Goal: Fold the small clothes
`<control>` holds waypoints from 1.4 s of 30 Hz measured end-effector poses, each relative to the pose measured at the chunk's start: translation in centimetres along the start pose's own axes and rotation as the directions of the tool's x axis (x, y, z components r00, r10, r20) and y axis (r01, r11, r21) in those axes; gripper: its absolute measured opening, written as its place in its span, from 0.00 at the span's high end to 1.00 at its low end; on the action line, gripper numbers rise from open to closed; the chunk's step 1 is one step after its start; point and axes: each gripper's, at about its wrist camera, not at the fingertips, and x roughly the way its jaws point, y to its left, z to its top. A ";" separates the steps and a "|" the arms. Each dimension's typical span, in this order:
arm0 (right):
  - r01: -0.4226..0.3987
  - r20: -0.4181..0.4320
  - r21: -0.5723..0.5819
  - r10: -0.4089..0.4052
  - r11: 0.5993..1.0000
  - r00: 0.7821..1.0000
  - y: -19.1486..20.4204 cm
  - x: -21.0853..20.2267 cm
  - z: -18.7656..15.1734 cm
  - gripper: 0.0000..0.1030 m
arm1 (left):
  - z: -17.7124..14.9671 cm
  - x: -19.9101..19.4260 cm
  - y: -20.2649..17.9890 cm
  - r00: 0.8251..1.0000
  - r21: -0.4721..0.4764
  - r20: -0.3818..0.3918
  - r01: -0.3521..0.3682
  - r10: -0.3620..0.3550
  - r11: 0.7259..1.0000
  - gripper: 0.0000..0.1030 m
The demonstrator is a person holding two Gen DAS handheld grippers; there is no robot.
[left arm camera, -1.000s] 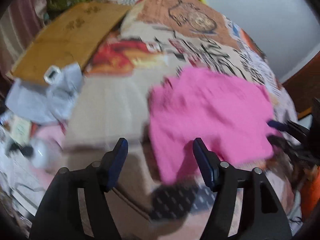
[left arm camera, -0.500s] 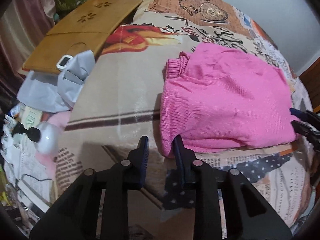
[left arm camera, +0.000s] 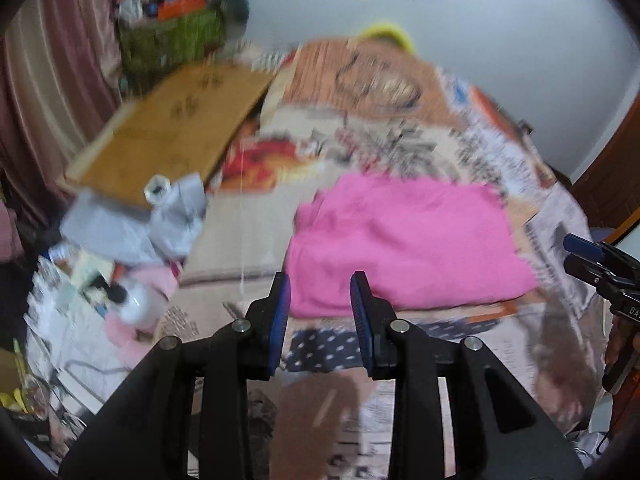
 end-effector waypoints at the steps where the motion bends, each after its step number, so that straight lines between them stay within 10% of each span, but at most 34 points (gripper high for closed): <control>1: 0.001 0.034 -0.011 -0.001 1.000 0.999 0.6 -1.3 0.3 0.48 | 0.3 -1.8 -0.8 0.999 0.016 0.045 0.005 -0.006 1.000 0.70; 9: -0.001 0.325 -0.068 0.023 0.998 0.946 5.2 -11.2 1.4 0.48 | 0.3 -13.6 -6.4 0.940 0.116 0.331 0.045 -0.082 0.992 0.70; 20: 0.041 0.615 -0.132 0.049 0.990 0.787 12.2 -21.5 -1.4 0.48 | -5.6 -25.1 -10.7 0.765 0.158 0.638 -0.020 -0.087 0.987 0.62; 24: 0.072 0.661 -0.103 0.014 0.992 0.750 13.8 -22.6 -2.6 0.47 | -7.1 -26.6 -11.0 0.733 0.149 0.676 -0.032 -0.078 0.988 0.45; 34: 0.153 0.670 -0.080 -0.061 0.985 0.740 15.0 -22.2 -3.5 0.11 | -8.6 -27.1 -10.7 0.714 0.116 0.697 -0.023 -0.065 0.993 0.04; 42: 0.169 0.683 -0.046 -0.093 0.984 0.725 14.7 -23.0 -3.8 0.00 | -9.1 -26.9 -10.9 0.713 0.124 0.699 -0.045 -0.055 0.991 0.00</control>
